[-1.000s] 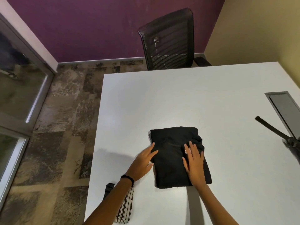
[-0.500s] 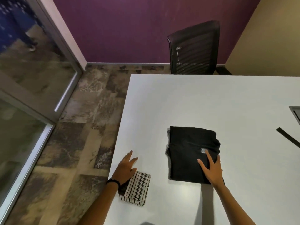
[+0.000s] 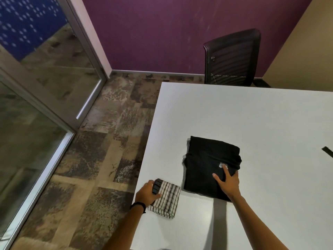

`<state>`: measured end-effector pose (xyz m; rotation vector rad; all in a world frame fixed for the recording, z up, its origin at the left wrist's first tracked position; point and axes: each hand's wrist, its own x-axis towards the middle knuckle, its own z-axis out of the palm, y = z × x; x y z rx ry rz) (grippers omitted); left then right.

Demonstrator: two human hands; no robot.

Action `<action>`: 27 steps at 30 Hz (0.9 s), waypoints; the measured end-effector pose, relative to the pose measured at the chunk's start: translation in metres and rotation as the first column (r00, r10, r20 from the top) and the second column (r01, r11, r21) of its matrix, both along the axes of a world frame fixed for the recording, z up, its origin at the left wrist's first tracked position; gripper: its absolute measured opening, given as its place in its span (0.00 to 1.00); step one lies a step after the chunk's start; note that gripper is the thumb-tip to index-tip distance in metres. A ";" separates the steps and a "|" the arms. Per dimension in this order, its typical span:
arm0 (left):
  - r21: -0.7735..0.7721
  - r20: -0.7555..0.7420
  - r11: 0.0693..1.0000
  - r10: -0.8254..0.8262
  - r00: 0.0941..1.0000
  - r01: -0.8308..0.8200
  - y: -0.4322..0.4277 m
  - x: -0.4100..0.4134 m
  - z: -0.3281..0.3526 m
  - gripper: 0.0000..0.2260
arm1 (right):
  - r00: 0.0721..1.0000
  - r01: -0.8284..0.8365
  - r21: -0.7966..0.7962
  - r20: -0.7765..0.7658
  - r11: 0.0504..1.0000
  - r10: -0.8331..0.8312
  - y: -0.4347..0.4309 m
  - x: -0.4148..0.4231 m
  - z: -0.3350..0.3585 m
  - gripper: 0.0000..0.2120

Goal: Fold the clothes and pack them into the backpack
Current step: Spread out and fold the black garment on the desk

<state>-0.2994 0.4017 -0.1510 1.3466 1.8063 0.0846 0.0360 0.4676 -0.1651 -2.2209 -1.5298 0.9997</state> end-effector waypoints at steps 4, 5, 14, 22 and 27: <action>-0.108 0.033 0.992 0.063 0.998 -0.059 -0.007 -0.002 -0.006 0.19 | 0.992 -0.118 -0.152 -0.052 0.981 0.112 0.012 -0.012 0.008 0.37; -0.117 0.028 0.991 0.075 0.997 -0.071 -0.009 -0.003 -0.008 0.19 | 0.989 -0.139 -0.184 -0.066 0.973 0.129 0.014 -0.015 0.009 0.38; -0.054 0.243 0.928 0.371 0.896 -0.369 -0.021 -0.029 0.002 0.12 | 0.974 -0.227 -0.252 -0.046 0.941 0.223 0.017 -0.051 0.020 0.38; 0.033 0.369 0.793 0.556 0.744 -0.609 -0.023 -0.062 0.033 0.17 | 0.928 -0.327 -0.276 0.086 0.904 0.362 0.014 -0.094 0.028 0.36; 0.132 0.407 0.661 0.643 0.649 -0.738 -0.018 -0.082 0.046 0.20 | 0.892 -0.390 -0.311 0.105 0.867 0.439 0.011 -0.117 0.032 0.36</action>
